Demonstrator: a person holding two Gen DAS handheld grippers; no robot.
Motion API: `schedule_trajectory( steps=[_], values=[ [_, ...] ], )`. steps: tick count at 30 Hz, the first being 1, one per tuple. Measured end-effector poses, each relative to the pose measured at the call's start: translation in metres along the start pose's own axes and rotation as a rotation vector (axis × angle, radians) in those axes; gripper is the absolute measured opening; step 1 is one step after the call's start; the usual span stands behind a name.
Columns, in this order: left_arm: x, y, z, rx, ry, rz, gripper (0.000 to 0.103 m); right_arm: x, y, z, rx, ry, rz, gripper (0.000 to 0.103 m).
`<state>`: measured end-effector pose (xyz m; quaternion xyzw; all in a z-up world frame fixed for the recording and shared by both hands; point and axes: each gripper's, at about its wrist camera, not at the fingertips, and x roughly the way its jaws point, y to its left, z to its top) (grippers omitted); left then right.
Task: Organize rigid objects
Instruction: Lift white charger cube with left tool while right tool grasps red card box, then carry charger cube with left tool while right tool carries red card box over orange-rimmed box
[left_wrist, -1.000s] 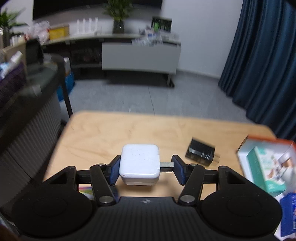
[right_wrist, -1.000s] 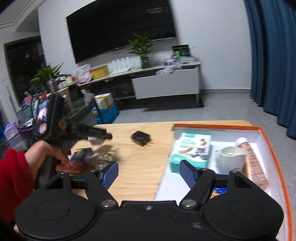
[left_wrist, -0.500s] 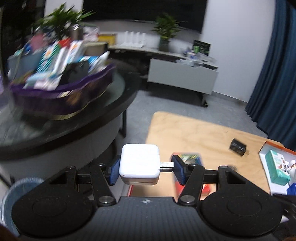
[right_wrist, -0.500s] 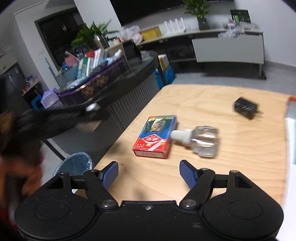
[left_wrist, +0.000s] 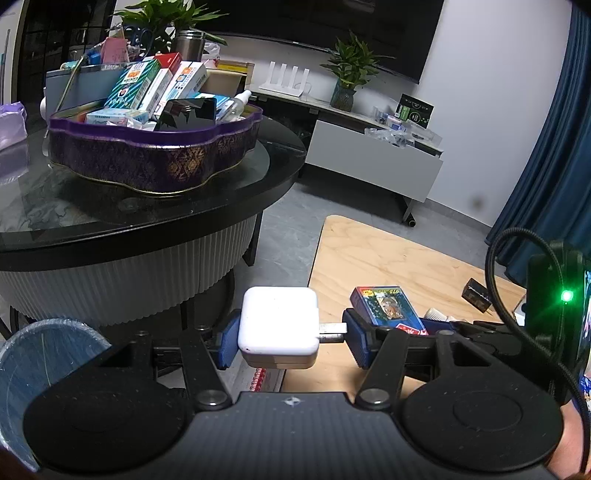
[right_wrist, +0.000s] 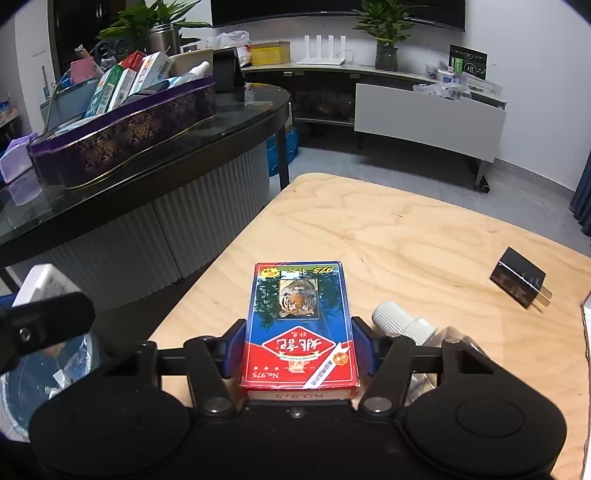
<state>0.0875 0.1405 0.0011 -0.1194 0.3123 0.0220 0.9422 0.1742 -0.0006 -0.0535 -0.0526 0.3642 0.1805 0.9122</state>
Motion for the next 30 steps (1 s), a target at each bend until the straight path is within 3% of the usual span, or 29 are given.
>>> schedule_trajectory(
  steps=[6,13,21,30],
  values=[
    [-0.013,-0.008,-0.009,0.008,-0.008,-0.010,0.058,-0.044,-0.012,-0.023,0.004,-0.020,0.046,0.071],
    [-0.037,-0.043,-0.023,0.045,-0.019,-0.068,0.058,-0.132,-0.044,-0.050,0.058,-0.116,0.051,0.071],
    [-0.065,-0.122,-0.040,0.160,-0.025,-0.226,0.058,-0.232,-0.102,-0.095,0.146,-0.253,-0.107,0.071],
    [-0.066,-0.224,-0.066,0.298,0.044,-0.428,0.058,-0.310,-0.185,-0.146,0.295,-0.347,-0.329,0.071]
  ],
)
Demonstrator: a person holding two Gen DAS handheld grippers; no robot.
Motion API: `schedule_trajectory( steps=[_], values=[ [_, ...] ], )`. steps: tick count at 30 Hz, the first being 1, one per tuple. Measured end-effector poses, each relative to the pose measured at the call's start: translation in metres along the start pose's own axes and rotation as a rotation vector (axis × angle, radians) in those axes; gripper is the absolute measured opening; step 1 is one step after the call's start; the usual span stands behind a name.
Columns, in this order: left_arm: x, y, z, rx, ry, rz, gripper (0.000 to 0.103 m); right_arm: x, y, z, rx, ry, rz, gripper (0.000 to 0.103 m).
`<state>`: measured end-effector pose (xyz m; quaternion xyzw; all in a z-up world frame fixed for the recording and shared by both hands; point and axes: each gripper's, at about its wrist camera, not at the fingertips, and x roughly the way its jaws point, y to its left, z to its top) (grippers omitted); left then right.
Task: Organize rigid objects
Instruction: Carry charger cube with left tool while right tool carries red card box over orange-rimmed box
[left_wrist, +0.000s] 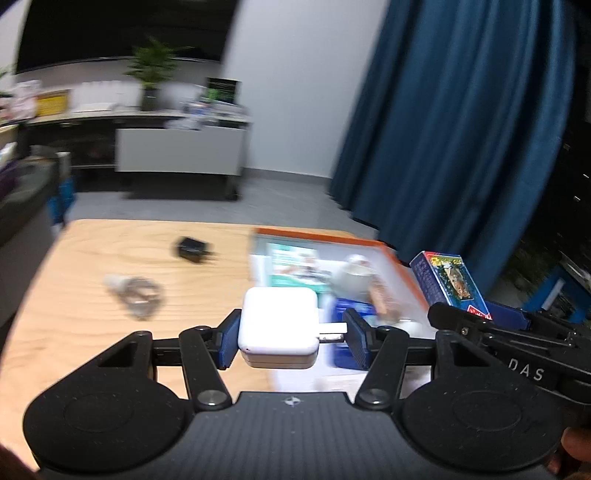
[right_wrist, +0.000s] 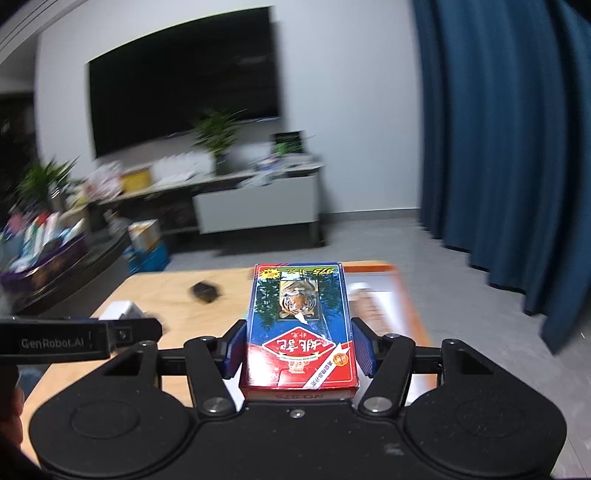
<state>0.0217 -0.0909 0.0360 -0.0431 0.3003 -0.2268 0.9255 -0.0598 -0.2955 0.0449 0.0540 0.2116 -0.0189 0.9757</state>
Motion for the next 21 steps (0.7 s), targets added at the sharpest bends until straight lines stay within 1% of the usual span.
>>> schedule_trajectory(
  steps=[2,3,7,9,14,21],
  values=[
    [0.008,-0.013,0.001,0.014,0.002,-0.008,0.058,-0.009,-0.017,-0.004,0.013,-0.016,-0.042,0.071],
    [0.011,-0.018,0.001,0.014,0.002,-0.011,0.058,-0.013,-0.026,-0.006,0.025,-0.017,-0.049,0.071],
    [0.018,-0.031,-0.008,0.036,0.000,-0.003,0.058,-0.019,-0.050,-0.018,0.062,-0.006,-0.069,0.071],
    [0.020,-0.034,-0.015,0.044,0.007,0.003,0.058,-0.018,-0.058,-0.021,0.083,-0.001,-0.064,0.071],
    [0.025,-0.048,-0.022,0.042,0.033,0.024,0.058,-0.015,-0.059,-0.029,0.088,0.015,-0.040,0.071],
    [0.024,-0.053,-0.027,0.050,0.035,0.037,0.058,-0.011,-0.053,-0.032,0.080,0.031,-0.032,0.071]
  ],
)
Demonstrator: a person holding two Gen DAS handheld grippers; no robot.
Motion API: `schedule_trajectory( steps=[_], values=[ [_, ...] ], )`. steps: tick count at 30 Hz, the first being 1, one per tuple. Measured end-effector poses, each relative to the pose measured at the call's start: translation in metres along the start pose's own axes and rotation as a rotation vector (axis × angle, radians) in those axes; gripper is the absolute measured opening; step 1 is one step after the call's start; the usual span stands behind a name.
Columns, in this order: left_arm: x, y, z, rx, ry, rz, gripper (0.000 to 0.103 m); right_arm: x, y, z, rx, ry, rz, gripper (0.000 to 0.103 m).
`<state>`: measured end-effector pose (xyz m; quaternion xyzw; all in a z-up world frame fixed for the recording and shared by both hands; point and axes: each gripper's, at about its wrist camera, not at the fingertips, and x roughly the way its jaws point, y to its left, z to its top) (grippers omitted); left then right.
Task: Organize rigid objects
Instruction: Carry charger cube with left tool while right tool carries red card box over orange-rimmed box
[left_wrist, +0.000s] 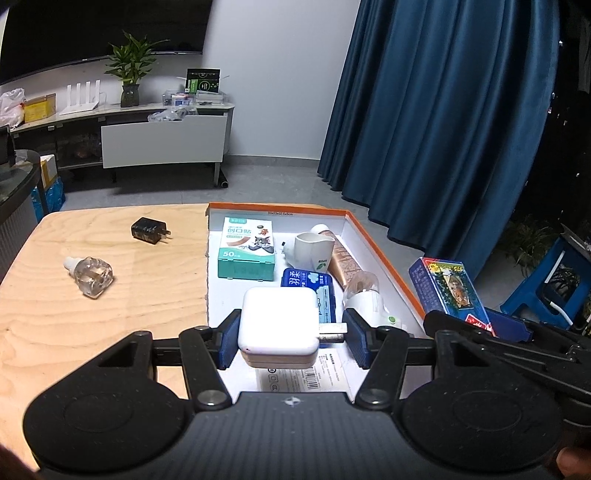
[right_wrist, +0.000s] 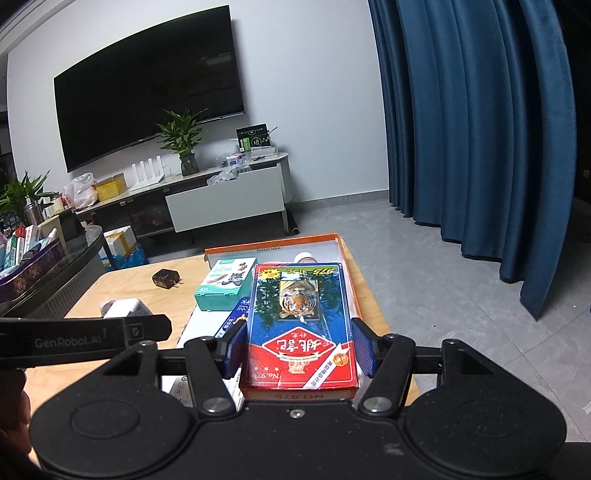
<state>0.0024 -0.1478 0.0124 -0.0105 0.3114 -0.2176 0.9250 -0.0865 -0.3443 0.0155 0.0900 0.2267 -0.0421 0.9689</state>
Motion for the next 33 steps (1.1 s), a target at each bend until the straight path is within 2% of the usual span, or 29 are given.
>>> schedule_trajectory(
  steps=[33],
  values=[
    [-0.004,-0.001,-0.004,-0.010,-0.015,0.004,0.058,0.004,0.009,-0.001,-0.031,0.010,-0.003,0.071]
  ],
)
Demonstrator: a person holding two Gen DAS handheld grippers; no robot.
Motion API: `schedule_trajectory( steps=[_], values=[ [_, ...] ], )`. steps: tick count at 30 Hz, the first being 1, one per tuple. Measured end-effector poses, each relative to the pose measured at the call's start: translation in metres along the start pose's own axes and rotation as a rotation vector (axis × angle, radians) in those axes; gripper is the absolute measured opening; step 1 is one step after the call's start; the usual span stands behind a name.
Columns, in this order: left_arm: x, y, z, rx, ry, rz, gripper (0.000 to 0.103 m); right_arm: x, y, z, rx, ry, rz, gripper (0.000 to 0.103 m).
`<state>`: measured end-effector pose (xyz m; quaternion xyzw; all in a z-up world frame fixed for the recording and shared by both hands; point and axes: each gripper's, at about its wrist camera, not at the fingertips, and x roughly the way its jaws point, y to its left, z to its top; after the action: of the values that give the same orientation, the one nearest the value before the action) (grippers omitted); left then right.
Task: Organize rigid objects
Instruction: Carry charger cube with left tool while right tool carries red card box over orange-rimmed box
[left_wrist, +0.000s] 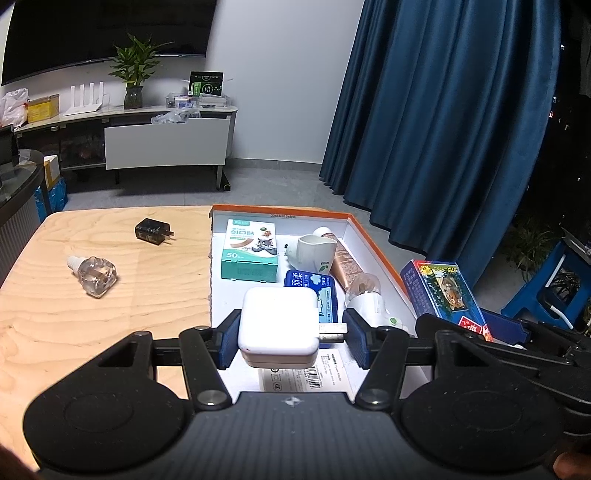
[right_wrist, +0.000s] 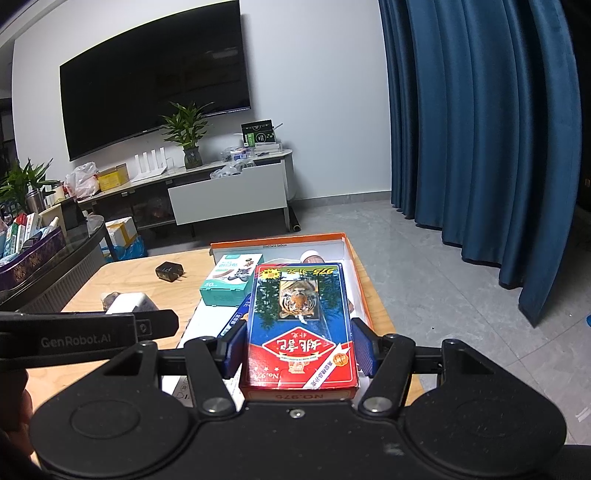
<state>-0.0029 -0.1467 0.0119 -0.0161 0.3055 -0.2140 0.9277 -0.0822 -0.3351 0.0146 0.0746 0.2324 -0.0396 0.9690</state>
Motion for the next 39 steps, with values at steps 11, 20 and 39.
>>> schedule_trajectory(
  steps=[11,20,39],
  values=[
    [-0.0006,0.0002,0.0013,-0.003,-0.005,-0.001,0.058,0.0003,-0.0010,0.0002,0.000,0.001,0.002,0.071],
    [-0.0010,0.0005,0.0008,-0.003,-0.003,-0.002,0.058,0.0003,-0.0008,0.0000,-0.001,0.001,0.000,0.071],
    [-0.0001,0.0012,-0.0009,-0.013,0.002,-0.001,0.058,0.0011,-0.0028,-0.0002,-0.001,0.006,0.001,0.071]
  ],
)
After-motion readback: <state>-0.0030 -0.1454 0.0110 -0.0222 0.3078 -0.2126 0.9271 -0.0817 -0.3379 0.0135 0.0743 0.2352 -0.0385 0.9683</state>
